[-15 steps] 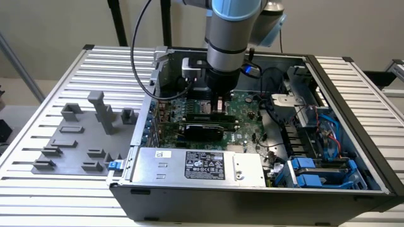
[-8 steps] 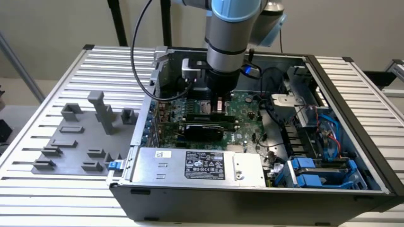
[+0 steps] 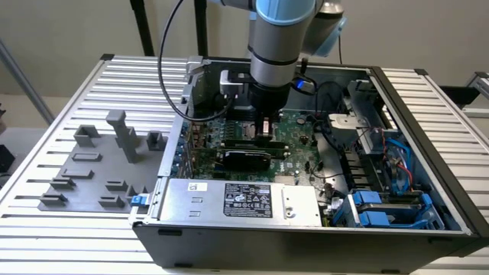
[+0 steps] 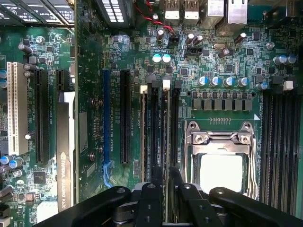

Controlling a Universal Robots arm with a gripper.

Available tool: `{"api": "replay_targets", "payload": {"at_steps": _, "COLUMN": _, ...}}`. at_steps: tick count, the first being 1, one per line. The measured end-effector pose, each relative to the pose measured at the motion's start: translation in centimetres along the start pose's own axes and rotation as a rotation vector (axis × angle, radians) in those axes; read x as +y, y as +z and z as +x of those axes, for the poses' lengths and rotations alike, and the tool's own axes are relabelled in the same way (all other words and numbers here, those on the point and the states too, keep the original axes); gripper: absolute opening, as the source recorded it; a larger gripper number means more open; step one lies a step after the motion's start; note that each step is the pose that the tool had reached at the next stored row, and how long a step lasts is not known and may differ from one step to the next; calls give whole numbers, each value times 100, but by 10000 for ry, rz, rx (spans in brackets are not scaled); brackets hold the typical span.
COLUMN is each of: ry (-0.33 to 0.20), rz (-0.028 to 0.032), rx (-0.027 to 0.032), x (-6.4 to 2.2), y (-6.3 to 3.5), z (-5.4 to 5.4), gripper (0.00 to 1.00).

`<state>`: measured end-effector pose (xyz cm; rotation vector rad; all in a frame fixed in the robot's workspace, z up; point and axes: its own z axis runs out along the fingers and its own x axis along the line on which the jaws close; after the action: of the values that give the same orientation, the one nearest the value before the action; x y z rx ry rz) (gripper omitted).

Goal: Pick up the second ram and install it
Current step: 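Press down the second ram until it locks into place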

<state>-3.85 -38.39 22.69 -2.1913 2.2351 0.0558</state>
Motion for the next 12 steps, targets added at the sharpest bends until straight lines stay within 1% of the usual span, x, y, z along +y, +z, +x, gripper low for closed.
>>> {"api": "replay_targets", "payload": {"at_steps": 5, "ry": 2, "rz": -1, "rx": 2, "x": 10, "y": -115, "z": -4, "gripper": 100}}
{"api": "replay_targets", "payload": {"at_steps": 8, "ry": 0, "rz": 0, "rx": 1, "x": 35, "y": -158, "z": -5, "gripper": 100}}
{"api": "replay_targets", "payload": {"at_steps": 9, "ry": 0, "rz": 0, "rx": 2, "x": 44, "y": -164, "z": -5, "gripper": 0}}
{"api": "replay_targets", "payload": {"at_steps": 12, "ry": 1, "rz": 1, "rx": -1, "x": 71, "y": -166, "z": -5, "gripper": 0}}
